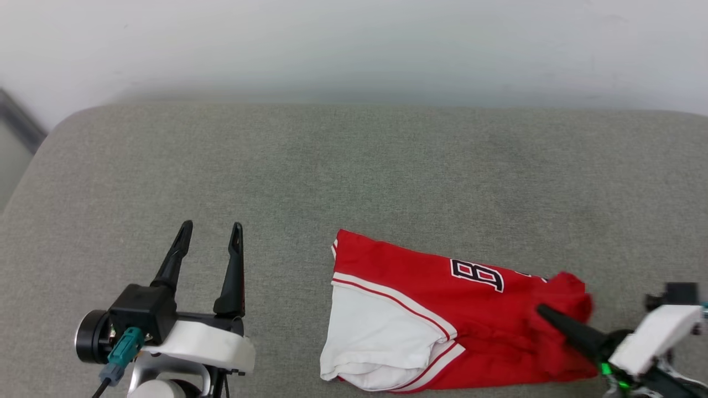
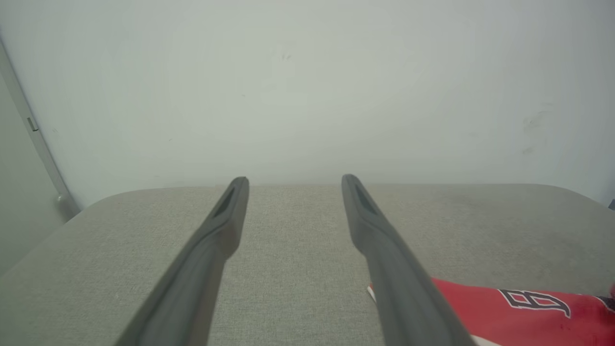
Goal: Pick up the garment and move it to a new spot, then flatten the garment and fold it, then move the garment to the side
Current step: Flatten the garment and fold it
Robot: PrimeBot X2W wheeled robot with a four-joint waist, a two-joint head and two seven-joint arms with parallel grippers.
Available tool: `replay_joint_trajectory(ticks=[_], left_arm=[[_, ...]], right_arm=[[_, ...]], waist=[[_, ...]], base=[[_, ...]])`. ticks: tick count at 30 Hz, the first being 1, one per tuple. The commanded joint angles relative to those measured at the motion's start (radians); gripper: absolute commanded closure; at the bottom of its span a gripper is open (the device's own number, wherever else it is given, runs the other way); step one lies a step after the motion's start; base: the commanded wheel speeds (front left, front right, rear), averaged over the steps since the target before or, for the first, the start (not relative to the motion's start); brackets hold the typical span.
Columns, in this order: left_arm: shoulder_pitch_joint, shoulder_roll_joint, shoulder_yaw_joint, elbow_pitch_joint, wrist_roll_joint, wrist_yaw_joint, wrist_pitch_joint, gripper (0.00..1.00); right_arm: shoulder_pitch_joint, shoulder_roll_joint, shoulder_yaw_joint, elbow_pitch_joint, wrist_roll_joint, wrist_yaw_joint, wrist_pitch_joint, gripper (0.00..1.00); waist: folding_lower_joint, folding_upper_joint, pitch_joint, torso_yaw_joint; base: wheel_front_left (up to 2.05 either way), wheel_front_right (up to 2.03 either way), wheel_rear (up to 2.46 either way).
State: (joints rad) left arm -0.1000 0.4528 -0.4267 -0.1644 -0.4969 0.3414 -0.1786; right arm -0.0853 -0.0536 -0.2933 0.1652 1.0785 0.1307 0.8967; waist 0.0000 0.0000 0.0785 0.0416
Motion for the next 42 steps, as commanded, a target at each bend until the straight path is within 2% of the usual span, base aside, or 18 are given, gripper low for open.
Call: replay_joint_trajectory(ticks=[1,7,12,14,16,22,26,29,32,36,42], left_arm=[[-0.014,-0.002,-0.001,0.001,0.002,-0.005,0.000,0.00],[-0.043,-0.006,-0.017,0.011,0.005,-0.021,0.003,0.00],[-0.064,-0.014,-0.026,0.025,0.004,-0.029,0.002,0.00],[-0.071,-0.017,-0.029,0.031,0.001,-0.031,-0.002,0.00],[-0.074,-0.021,-0.031,0.036,-0.001,-0.033,-0.004,0.00],[-0.079,-0.025,-0.027,0.049,-0.005,-0.033,-0.018,0.00],[-0.078,-0.026,-0.022,0.057,-0.005,-0.031,-0.026,0.00],[-0.076,-0.025,-0.019,0.061,-0.007,-0.031,-0.030,0.00],[-0.064,-0.022,-0.014,0.063,-0.010,-0.024,-0.036,0.00],[-0.047,-0.020,-0.003,0.066,-0.016,-0.017,-0.042,0.00],[-0.023,-0.020,0.016,0.077,-0.026,-0.007,-0.053,0.00]], right_arm=[[-0.018,0.005,0.015,0.008,0.025,0.000,-0.014,1.00],[-0.078,0.005,0.295,0.103,0.198,0.000,-0.158,1.00],[-0.150,0.004,0.503,0.158,0.261,0.000,-0.264,1.00],[-0.175,0.004,0.570,0.194,0.264,0.000,-0.295,0.67],[-0.203,0.004,0.617,0.227,0.246,0.000,-0.332,0.00],[-0.266,0.004,0.715,0.284,0.210,0.000,-0.391,0.00],[-0.292,-0.010,0.768,0.237,0.162,0.000,-0.407,0.00],[-0.307,-0.070,0.817,0.172,0.057,0.000,-0.462,0.00],[-0.325,-0.146,0.841,0.173,-0.160,0.000,-0.562,0.00],[-0.310,-0.185,0.758,0.196,-0.393,0.000,-0.659,0.00],[-0.206,-0.185,0.525,0.117,-0.641,0.000,-0.757,0.00]], waist=[[0.0000,0.0000,0.004,0.006],[0.0000,0.0000,0.025,0.042],[0.0000,0.0000,0.045,0.075],[0.0000,0.0000,0.051,0.085],[0.0000,0.0000,0.058,0.093],[0.0000,0.0000,0.075,0.095],[0.0000,0.0000,0.072,0.082],[0.0000,0.0000,0.065,0.068],[0.0000,0.0000,0.056,0.047],[0.0000,0.0000,0.045,0.018],[0.0000,0.0000,0.025,-0.024]], base=[[0.00,0.00,0.00],[0.00,0.00,0.00],[0.00,0.00,0.00],[0.00,0.00,0.00],[0.00,0.00,0.00],[0.00,0.00,0.00],[0.00,0.00,0.00],[0.00,0.00,0.00],[0.00,0.00,0.00],[0.00,0.00,0.00],[0.00,0.00,0.00]])
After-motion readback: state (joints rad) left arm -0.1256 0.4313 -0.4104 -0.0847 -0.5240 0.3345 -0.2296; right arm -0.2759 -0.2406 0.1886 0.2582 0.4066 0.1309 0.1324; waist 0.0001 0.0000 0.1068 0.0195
